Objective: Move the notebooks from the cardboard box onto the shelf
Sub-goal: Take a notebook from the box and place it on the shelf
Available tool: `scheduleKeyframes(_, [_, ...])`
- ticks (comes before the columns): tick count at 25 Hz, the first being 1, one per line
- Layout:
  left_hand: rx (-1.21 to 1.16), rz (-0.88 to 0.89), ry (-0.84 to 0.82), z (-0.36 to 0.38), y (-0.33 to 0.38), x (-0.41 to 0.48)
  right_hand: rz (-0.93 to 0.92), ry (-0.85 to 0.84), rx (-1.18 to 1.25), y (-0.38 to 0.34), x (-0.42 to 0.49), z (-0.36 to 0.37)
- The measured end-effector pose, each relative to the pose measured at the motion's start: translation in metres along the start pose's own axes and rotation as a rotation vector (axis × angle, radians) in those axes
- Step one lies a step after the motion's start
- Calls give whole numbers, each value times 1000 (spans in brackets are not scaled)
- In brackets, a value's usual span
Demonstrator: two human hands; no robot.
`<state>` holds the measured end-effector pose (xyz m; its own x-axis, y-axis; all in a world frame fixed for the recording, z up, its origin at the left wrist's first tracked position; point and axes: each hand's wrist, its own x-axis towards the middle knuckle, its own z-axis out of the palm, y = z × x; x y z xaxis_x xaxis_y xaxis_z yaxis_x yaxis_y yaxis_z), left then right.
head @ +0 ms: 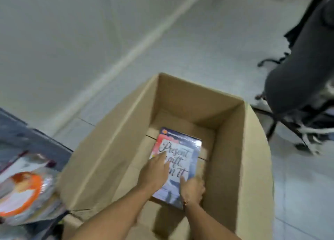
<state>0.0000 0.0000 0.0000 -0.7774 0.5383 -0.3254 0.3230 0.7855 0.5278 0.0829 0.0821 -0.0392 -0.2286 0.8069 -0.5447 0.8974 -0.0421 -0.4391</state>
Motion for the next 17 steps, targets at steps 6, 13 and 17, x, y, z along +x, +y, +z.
scheduleKeyframes(6, [47,-659,-106,70,-66,16,224,-234,11,37,45,39])
scheduleKeyframes(13, [22,-782,-125,64,-69,25,317,2,58,24,39,45])
scheduleKeyframes(17, [160,-531,-150,36,-58,20,232,86,214,17,25,31])
